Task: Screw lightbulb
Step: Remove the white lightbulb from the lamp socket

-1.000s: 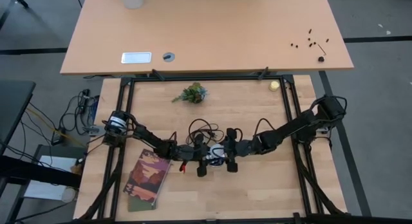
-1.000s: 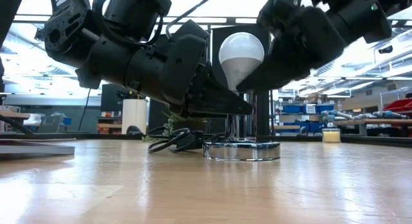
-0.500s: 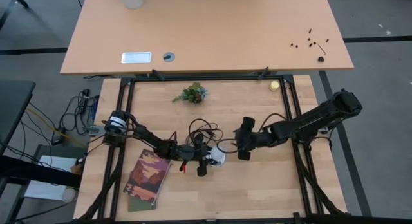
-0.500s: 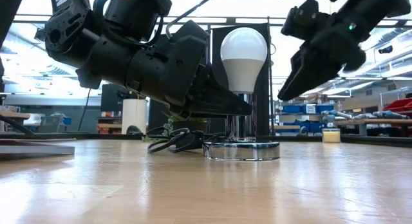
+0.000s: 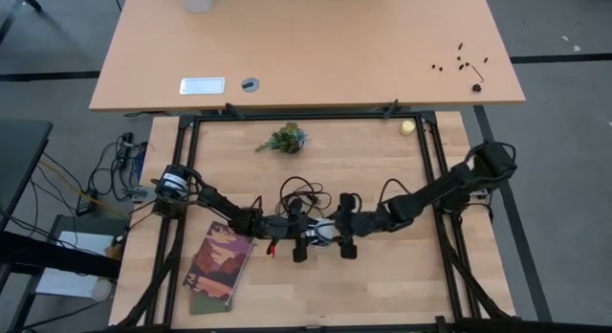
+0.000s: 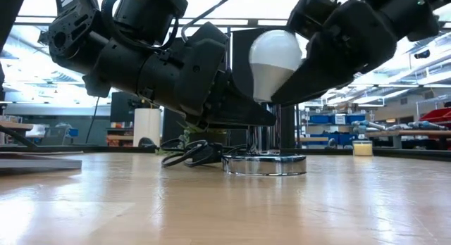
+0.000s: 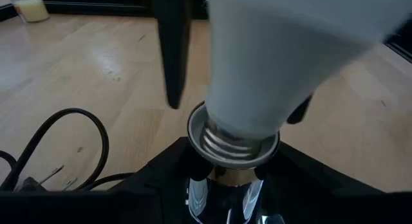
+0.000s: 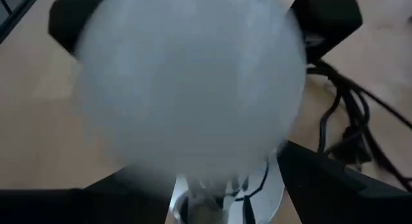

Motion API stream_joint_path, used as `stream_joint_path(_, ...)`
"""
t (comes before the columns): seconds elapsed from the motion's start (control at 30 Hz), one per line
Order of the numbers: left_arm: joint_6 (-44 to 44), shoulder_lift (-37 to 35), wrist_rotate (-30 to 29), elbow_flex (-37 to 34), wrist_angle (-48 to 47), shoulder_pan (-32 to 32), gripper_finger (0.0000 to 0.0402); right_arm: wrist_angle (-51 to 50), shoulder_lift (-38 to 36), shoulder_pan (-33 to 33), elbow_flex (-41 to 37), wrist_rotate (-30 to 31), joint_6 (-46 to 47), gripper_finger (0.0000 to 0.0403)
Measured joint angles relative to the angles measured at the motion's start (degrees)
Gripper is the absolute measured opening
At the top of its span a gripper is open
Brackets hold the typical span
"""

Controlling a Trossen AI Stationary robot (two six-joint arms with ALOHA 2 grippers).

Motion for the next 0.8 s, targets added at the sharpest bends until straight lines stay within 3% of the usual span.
stream_joint_path(0.5, 0.04, 0.00, -0.84, -0.04, 0.45, -0.04, 0.0194, 2.67, -0.24, -1.25, 0.05, 1.28, -2.39, 0.0270)
stream_joint_path(0.8, -0.06, 0.11, -2.14, -0.13, 0.48, -0.20, 0.0236, 4.06, -0.24, -1.28, 0.05, 1.86, -2.46, 0.0256)
